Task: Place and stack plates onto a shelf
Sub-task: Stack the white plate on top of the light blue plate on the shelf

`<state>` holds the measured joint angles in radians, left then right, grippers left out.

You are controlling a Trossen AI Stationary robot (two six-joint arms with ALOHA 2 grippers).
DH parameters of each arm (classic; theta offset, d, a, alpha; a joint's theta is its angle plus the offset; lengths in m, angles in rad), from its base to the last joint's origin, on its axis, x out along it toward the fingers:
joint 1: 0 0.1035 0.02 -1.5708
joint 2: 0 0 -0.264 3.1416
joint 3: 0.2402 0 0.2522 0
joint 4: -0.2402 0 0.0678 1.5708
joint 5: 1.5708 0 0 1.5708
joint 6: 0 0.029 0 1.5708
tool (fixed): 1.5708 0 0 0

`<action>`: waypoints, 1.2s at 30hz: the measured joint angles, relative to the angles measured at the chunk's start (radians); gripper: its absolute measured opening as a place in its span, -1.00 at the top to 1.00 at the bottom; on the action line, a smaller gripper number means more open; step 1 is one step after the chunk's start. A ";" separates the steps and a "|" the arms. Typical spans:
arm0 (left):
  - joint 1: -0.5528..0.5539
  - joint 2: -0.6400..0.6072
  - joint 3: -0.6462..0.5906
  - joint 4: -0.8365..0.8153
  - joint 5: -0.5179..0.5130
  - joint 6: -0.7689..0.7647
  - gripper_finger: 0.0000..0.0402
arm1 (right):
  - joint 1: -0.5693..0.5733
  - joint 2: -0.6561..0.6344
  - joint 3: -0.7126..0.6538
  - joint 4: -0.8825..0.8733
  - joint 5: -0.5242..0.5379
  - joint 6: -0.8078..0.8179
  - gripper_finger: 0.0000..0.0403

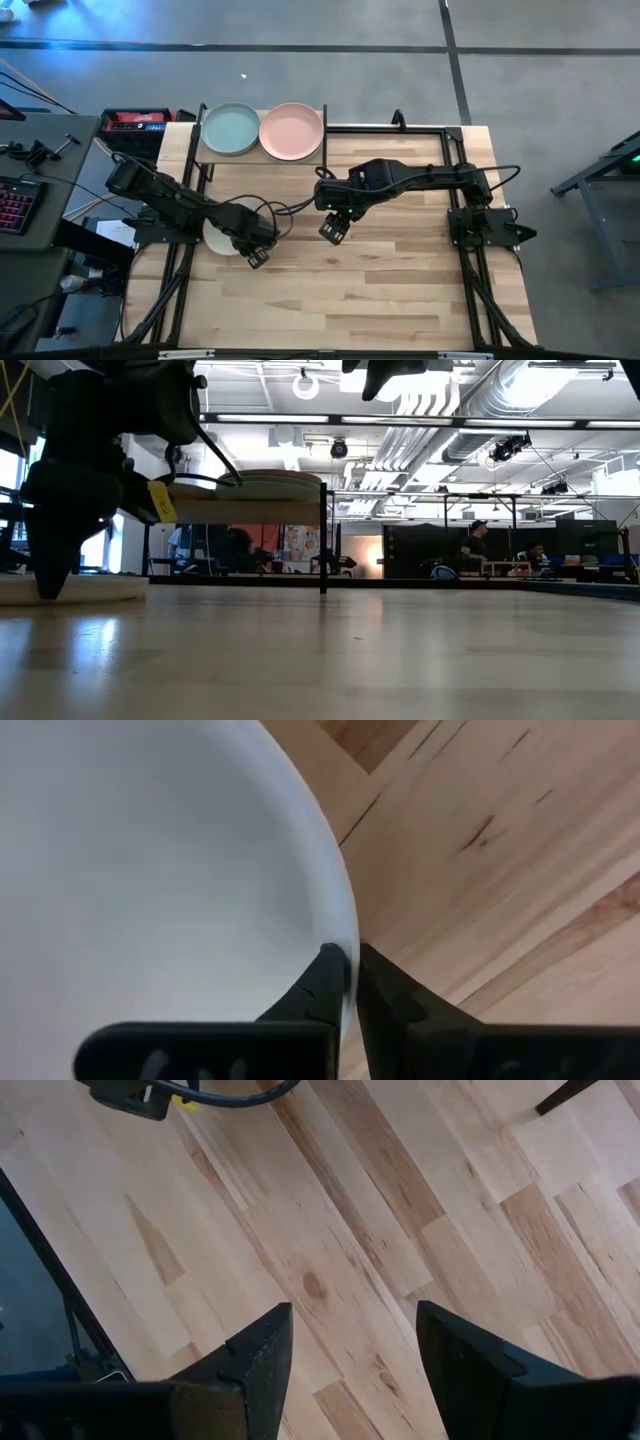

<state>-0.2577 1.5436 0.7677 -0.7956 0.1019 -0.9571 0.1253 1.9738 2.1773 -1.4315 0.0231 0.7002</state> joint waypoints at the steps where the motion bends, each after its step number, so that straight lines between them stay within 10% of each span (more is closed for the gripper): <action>1: -0.002 0.000 0.000 0.000 0.001 0.003 0.96 | 0.000 0.000 0.000 0.000 0.000 0.000 0.06; 36: -0.114 -0.040 0.675 -0.778 -0.178 0.211 1.00 | 0.000 0.000 0.000 0.001 0.068 0.036 0.06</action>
<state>-0.3717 1.5035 1.4431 -1.5735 -0.0764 -0.7464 0.1252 1.9736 2.1773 -1.4304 0.0914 0.7358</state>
